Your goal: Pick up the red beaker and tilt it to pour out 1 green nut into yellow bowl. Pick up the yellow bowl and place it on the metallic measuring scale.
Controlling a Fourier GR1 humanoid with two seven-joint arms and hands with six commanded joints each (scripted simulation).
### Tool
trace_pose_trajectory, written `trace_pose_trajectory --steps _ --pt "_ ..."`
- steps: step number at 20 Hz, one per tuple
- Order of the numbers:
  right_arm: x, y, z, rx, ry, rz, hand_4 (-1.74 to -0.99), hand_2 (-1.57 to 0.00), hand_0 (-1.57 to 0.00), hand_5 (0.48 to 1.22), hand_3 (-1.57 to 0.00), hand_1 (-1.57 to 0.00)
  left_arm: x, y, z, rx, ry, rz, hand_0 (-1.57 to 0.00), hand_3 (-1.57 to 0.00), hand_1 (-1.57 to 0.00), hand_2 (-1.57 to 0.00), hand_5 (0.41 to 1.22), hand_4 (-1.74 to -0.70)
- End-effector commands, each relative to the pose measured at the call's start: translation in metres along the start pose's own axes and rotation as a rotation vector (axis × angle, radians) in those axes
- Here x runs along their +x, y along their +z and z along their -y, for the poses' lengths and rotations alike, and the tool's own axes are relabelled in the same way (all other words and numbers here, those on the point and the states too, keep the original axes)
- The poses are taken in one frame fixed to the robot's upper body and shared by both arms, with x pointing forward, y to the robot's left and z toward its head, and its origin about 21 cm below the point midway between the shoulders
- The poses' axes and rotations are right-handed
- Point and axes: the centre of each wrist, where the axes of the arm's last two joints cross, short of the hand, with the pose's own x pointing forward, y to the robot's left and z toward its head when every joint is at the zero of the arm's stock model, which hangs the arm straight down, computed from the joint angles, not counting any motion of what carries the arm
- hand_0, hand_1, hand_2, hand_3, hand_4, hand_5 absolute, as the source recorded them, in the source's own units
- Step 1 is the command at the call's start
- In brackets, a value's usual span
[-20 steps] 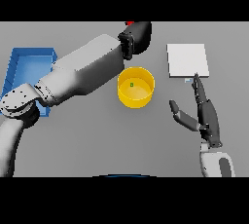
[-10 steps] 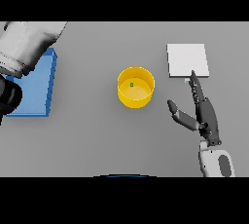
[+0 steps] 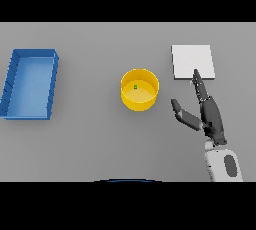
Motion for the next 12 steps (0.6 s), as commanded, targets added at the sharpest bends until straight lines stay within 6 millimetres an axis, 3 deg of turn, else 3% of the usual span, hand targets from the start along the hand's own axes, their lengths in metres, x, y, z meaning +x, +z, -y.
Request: trace_pose_trajectory --steps 1,5,12 --pt "-0.001 0.000 0.001 0.012 0.009 -0.009 -1.138 0.00 0.00 0.626 0.00 0.00 -0.011 0.000 0.009 0.028 0.033 -0.046 -1.57 -1.56 -1.57 -1.57 1.221 -1.74" --pt "-0.002 0.005 0.002 0.026 -0.005 0.001 -1.138 0.00 0.00 0.648 0.00 0.00 -0.061 0.002 0.047 0.063 0.283 -0.216 -1.57 -1.57 -1.57 -1.57 1.221 -1.74" --pt "-0.006 0.009 0.000 0.019 0.004 -0.001 -1.159 0.00 0.00 0.677 0.00 0.00 -0.113 0.027 0.135 0.045 0.490 -0.319 -1.57 -1.57 -1.57 -1.57 1.221 -1.74"
